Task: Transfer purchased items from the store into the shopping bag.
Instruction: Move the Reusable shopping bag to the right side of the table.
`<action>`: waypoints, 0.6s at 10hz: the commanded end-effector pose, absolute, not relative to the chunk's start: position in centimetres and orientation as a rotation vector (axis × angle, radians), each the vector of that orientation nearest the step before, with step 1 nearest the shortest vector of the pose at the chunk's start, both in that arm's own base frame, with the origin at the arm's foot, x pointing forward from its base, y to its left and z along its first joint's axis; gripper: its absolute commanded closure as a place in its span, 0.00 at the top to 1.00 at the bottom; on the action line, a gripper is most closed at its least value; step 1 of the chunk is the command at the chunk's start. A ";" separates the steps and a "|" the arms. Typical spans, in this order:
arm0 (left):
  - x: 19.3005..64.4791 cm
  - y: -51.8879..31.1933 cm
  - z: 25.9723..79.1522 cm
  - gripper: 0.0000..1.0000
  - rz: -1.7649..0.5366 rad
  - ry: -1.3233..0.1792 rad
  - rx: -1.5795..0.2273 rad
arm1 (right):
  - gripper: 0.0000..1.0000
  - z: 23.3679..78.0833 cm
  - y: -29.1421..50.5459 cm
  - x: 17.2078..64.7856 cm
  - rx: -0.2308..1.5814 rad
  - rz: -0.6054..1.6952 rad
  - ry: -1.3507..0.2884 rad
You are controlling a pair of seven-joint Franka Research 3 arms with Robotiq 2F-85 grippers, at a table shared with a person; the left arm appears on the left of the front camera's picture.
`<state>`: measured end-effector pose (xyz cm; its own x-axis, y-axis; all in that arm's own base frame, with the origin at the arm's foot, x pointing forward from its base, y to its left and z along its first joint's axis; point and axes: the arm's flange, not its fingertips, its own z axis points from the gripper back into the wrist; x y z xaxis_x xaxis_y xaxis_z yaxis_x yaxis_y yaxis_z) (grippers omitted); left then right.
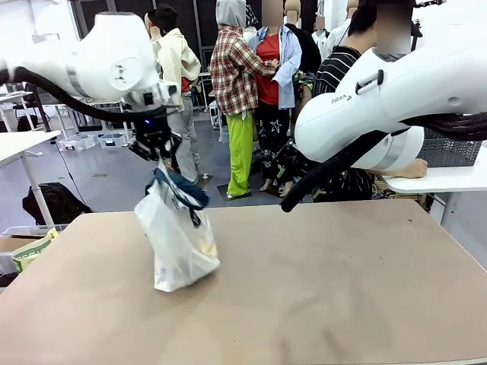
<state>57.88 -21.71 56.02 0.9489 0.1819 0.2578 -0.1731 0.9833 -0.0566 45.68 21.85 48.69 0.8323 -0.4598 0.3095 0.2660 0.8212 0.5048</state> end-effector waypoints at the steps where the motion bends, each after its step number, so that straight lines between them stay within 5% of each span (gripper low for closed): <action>1: 56.9 -17.0 58.1 0.00 0.178 -0.344 -0.062 | 1.00 48.6 22.0 45.5 0.464 -0.397 -0.441; 6: 57.2 -5.7 60.1 0.00 0.286 -0.343 0.004 | 1.00 48.6 22.0 45.5 0.464 -0.397 -0.441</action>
